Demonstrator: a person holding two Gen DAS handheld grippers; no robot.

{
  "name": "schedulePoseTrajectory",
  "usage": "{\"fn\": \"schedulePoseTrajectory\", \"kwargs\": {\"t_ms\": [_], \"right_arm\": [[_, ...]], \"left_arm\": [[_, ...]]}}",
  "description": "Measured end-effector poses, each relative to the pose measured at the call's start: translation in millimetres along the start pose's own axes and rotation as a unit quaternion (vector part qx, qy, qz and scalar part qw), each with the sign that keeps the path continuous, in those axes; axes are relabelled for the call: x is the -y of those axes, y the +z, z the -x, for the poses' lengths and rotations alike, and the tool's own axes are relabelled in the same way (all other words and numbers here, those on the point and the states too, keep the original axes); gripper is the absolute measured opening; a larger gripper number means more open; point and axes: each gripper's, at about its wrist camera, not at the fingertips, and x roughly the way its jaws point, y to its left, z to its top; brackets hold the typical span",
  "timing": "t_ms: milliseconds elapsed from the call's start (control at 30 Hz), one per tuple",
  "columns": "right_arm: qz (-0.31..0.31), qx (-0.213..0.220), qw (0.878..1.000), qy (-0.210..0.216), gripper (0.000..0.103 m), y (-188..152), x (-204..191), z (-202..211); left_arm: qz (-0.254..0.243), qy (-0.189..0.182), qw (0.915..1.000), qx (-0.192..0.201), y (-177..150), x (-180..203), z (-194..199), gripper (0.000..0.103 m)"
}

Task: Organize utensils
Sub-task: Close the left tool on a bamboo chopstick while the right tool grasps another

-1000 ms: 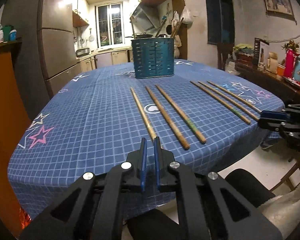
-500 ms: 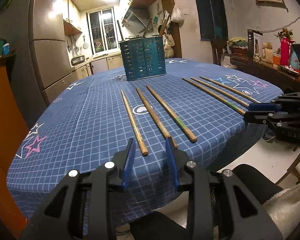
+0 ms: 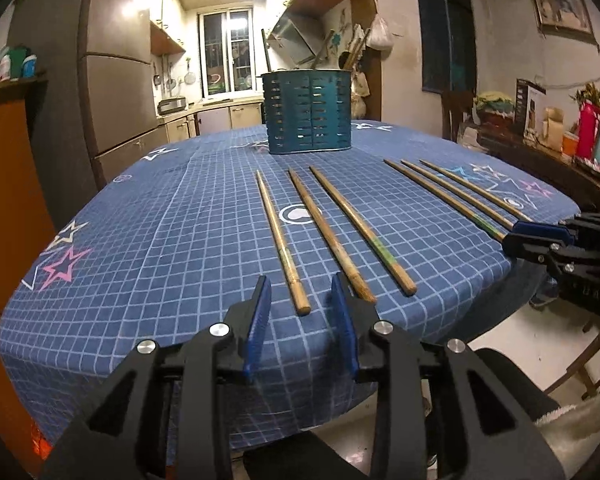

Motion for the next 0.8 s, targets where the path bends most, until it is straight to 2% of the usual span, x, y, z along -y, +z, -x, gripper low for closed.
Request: {"fn": "schedulePoseTrajectory", "kwargs": {"t_ms": [400,600,800], "right_arm": [[-0.01,0.032,0.999,-0.033,0.023,-6.8,-7.3,-0.2],[-0.042,0.052,0.997,-0.03,0.023,-12.6,-0.9,1.5],[-0.026,0.079,0.995,-0.051,0.023,-17.9,-9.2,1.1]], "left_arm": [[0.01,0.028,0.999,0.033,-7.6,6.0,1.3,0.026],[0.011,0.035,0.9986,0.037,-6.8,7.6,1.2,0.028],[0.007,0.045,0.9973,0.058,-11.0,11.7,1.8,0.029]]}}
